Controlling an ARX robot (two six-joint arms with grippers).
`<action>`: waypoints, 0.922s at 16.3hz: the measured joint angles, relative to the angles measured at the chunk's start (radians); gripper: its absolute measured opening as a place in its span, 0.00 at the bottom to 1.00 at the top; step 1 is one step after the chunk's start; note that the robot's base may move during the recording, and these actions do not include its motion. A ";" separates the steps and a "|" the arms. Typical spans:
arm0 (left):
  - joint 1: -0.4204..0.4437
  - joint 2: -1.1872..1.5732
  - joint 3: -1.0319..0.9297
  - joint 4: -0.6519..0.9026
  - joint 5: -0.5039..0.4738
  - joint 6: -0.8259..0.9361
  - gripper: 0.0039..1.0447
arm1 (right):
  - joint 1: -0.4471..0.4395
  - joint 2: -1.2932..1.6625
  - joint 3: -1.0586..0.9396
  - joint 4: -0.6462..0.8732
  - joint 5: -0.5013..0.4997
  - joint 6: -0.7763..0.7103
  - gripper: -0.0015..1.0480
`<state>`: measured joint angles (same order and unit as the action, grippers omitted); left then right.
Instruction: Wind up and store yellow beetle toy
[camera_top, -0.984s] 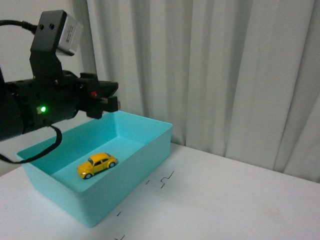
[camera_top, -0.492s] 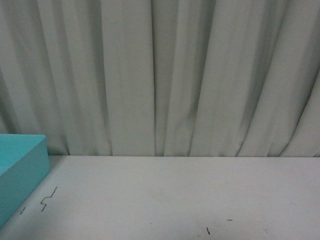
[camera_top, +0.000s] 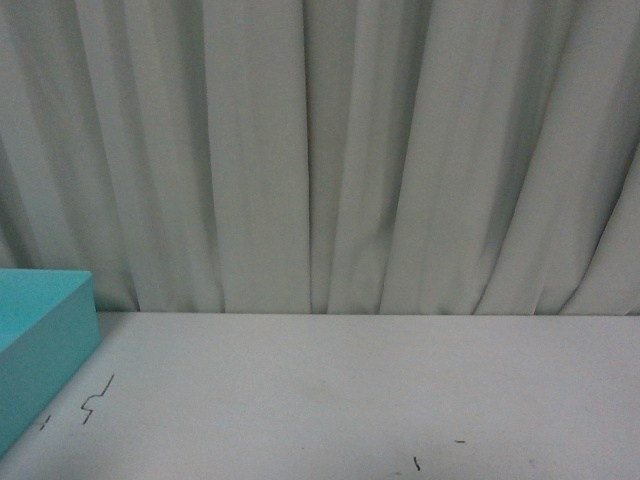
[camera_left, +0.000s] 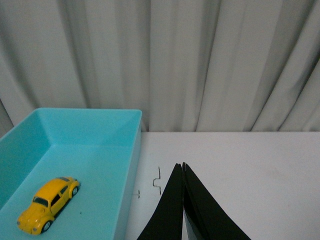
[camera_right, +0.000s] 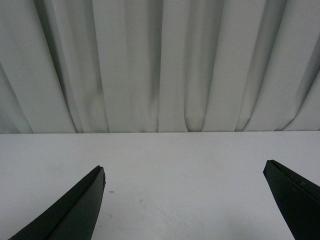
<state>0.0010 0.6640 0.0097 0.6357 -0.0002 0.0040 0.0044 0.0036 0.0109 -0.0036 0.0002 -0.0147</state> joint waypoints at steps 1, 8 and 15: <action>0.000 -0.057 0.000 -0.044 0.000 0.000 0.01 | 0.000 0.000 0.000 0.000 0.000 0.000 0.94; 0.000 -0.293 0.000 -0.266 0.000 0.000 0.01 | 0.000 0.000 0.000 0.000 0.000 0.000 0.94; 0.000 -0.447 0.000 -0.416 0.000 0.000 0.01 | 0.000 0.000 0.000 0.000 0.000 0.000 0.94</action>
<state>0.0006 0.2169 0.0097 0.2195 -0.0006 0.0040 0.0044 0.0036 0.0109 -0.0036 -0.0002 -0.0147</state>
